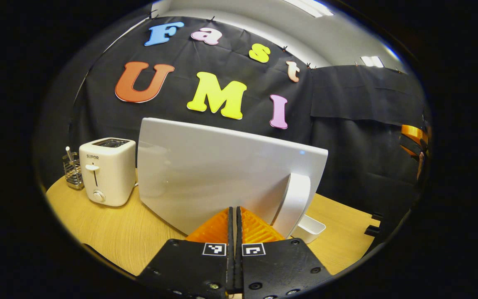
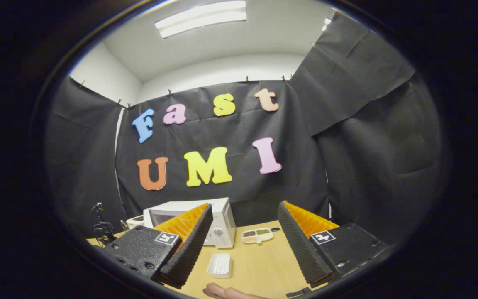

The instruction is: Open the microwave oven with the left hand, put the food in, and close the microwave oven.

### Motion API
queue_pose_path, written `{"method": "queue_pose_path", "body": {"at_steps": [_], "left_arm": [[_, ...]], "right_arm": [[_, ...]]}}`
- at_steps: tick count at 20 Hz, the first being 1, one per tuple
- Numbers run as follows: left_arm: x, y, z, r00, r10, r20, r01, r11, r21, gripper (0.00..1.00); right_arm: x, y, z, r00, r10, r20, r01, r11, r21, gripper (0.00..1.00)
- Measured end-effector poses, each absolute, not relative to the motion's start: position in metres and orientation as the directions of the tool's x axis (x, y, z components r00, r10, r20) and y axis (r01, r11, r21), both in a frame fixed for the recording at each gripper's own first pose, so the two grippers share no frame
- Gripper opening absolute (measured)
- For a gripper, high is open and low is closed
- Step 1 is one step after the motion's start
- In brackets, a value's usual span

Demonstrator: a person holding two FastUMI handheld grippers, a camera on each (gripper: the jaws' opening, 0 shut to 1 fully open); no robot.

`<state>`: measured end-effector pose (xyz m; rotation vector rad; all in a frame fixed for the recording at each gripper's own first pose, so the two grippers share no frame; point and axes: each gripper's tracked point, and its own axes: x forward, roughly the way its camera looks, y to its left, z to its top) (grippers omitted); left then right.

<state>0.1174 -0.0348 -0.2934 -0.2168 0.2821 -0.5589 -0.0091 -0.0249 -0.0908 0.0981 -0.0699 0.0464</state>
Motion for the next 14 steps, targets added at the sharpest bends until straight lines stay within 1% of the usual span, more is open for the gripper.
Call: {"method": "queue_pose_path", "body": {"at_steps": [7, 8, 11, 12, 13, 14], "left_arm": [[0.148, -0.067, -0.293, 0.821, -0.537, -0.193, 0.509, 0.842, -0.177, 0.0], [0.152, -0.072, -0.293, 0.821, -0.536, -0.195, 0.512, 0.844, -0.161, 0.0], [0.169, -0.085, -0.289, 0.832, -0.523, -0.184, 0.509, 0.852, -0.119, 0.0], [0.175, -0.09, -0.286, 0.838, -0.517, -0.176, 0.506, 0.856, -0.107, 0.0], [0.181, -0.093, -0.283, 0.846, -0.506, -0.168, 0.497, 0.862, -0.095, 0.0], [0.187, -0.097, -0.281, 0.852, -0.499, -0.158, 0.492, 0.866, -0.087, 0.0]], "right_arm": [[0.016, -0.044, -0.124, 0.999, 0.042, 0.006, -0.042, 0.994, 0.097, 1.0], [0.02, -0.048, -0.127, 0.999, 0.043, -0.001, -0.043, 0.994, 0.098, 0.91], [0.034, -0.062, -0.14, 1.0, 0.019, -0.023, -0.017, 0.996, 0.091, 0.91], [0.038, -0.066, -0.144, 0.999, 0.009, -0.031, -0.006, 0.996, 0.09, 1.0], [0.04, -0.068, -0.148, 0.999, 0.007, -0.046, -0.003, 0.996, 0.087, 0.91], [0.042, -0.068, -0.153, 0.998, 0.016, -0.06, -0.011, 0.996, 0.083, 0.91]]}}
